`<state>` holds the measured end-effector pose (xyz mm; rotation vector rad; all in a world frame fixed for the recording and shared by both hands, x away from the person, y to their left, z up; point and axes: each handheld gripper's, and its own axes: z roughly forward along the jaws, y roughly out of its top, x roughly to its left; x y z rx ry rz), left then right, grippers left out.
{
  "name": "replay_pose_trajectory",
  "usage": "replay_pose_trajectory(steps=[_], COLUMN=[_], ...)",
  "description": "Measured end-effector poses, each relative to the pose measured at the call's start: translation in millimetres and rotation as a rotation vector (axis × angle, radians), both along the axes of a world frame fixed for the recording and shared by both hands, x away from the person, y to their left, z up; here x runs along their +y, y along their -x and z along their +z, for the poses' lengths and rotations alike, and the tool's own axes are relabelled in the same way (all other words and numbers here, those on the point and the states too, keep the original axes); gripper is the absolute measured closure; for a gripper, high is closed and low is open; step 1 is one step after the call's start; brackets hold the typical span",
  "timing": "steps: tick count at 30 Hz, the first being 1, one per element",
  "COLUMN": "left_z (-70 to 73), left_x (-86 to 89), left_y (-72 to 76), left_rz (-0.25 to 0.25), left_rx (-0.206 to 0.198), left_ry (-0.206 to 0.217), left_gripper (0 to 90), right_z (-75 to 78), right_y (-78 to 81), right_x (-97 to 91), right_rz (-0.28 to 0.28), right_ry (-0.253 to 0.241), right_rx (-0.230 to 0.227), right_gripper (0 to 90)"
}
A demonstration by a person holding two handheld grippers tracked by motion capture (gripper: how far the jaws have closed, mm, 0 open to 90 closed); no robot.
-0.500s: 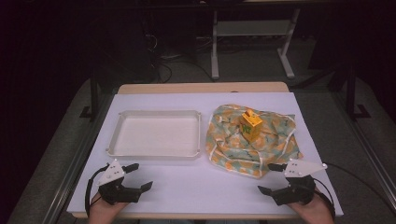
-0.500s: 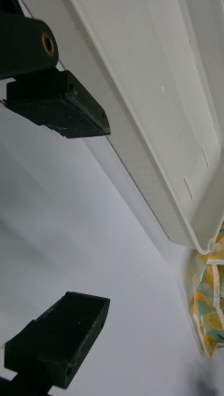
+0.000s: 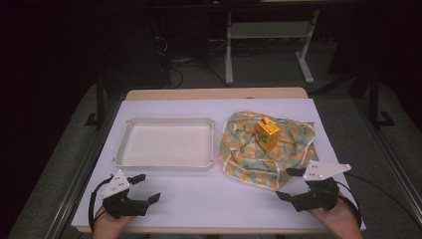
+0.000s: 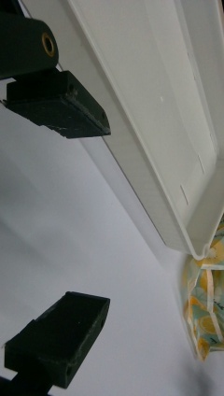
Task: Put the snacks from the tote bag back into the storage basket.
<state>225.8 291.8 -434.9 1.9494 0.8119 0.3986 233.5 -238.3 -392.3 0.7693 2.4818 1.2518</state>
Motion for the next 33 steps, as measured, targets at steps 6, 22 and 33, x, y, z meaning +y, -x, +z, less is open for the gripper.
replay_pose_trajectory(steps=[6,22,33], left_z=[0.6,1.3,1.4], left_x=[0.6,5.2,6.5], left_y=[-0.5,-0.5,-1.4], left_rz=[-0.005,0.024,0.014], left_rx=[-0.002,-0.011,-0.014], left_ry=[-0.008,0.023,0.010], left_gripper=[14.4,14.4,14.4], right_z=[15.2,51.3,64.0], right_y=[-9.9,-53.7,-82.1], right_x=[0.8,8.8,19.8], right_rz=[0.003,0.033,0.048], right_ry=[0.013,0.060,0.088], right_rx=[-0.018,-0.014,0.028], right_gripper=[20.1,20.4,20.5])
